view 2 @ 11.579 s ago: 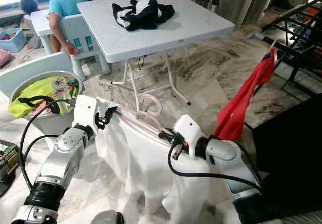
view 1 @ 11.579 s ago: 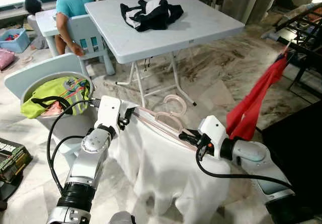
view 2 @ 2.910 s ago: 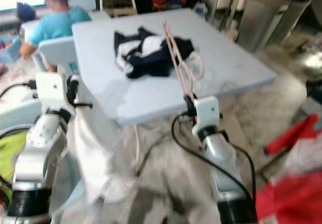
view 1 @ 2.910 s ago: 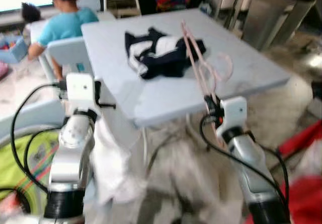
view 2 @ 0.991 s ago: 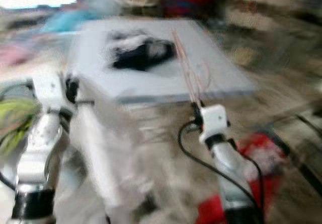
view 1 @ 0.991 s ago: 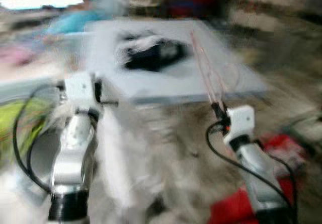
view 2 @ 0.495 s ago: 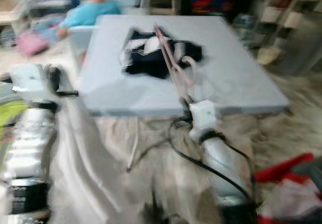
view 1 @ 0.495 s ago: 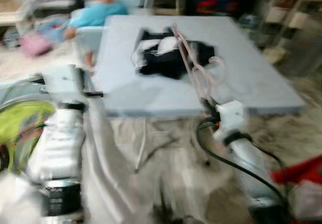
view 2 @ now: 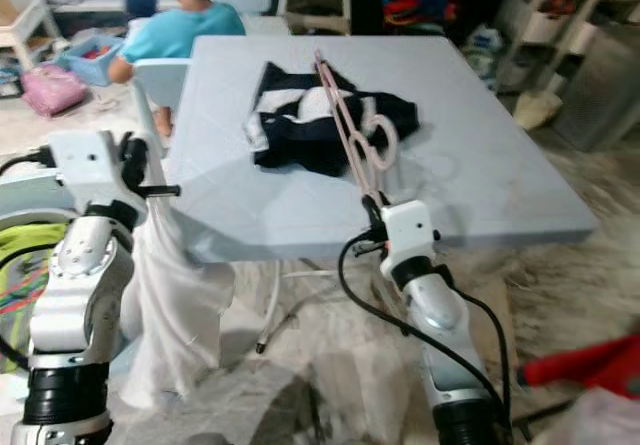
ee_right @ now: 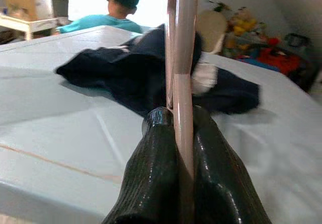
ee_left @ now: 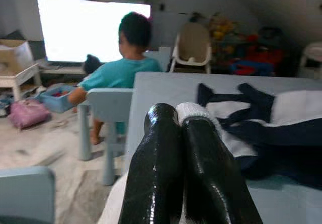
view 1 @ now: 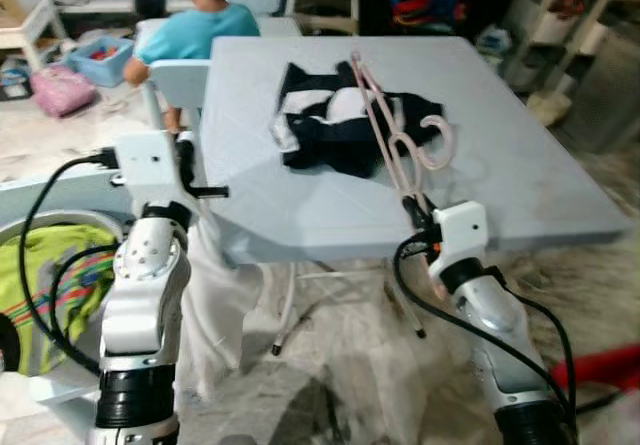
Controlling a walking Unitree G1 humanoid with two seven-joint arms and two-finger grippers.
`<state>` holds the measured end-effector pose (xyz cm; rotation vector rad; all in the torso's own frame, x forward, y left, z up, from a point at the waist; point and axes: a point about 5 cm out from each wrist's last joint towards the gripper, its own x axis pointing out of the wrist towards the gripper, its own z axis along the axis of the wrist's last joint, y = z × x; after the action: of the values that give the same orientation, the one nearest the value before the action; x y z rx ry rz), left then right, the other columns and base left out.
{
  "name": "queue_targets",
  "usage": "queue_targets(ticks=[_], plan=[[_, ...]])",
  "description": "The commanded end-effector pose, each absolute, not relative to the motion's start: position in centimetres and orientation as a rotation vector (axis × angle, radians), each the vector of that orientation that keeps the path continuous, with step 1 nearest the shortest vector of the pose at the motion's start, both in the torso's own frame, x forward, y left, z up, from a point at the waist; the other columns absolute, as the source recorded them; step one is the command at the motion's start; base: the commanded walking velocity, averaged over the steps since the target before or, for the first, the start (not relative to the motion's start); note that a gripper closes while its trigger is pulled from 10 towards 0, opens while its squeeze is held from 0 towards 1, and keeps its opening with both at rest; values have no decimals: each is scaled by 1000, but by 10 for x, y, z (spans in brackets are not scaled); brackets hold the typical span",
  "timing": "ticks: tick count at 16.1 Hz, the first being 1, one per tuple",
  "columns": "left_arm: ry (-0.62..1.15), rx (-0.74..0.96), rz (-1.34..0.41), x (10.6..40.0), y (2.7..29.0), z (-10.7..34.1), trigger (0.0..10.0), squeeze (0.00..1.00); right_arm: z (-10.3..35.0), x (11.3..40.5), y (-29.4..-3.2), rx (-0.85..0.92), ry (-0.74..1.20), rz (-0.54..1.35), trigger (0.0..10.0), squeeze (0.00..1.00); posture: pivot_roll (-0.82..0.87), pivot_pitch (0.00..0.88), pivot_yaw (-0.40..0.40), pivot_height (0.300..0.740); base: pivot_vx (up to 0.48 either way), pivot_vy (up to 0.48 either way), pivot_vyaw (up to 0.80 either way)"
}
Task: Hang hanger
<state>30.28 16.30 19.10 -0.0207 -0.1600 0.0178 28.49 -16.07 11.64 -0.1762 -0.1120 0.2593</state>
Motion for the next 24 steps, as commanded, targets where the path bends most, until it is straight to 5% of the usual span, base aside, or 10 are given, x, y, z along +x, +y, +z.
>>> queue_targets(ticks=[1, 24], plan=[[-258, -25, -21, 307, 156, 216, 10000, 0, 121, 286, -164, -187, -131, 244, 10000, 0, 34, 0, -26, 740, 0, 0, 0], [-424, -5, -30, 328, 166, 278, 10000, 0, 116, 286, -160, -194, -128, 245, 10000, 0, 38, 0, -23, 740, 366, 0, 0]])
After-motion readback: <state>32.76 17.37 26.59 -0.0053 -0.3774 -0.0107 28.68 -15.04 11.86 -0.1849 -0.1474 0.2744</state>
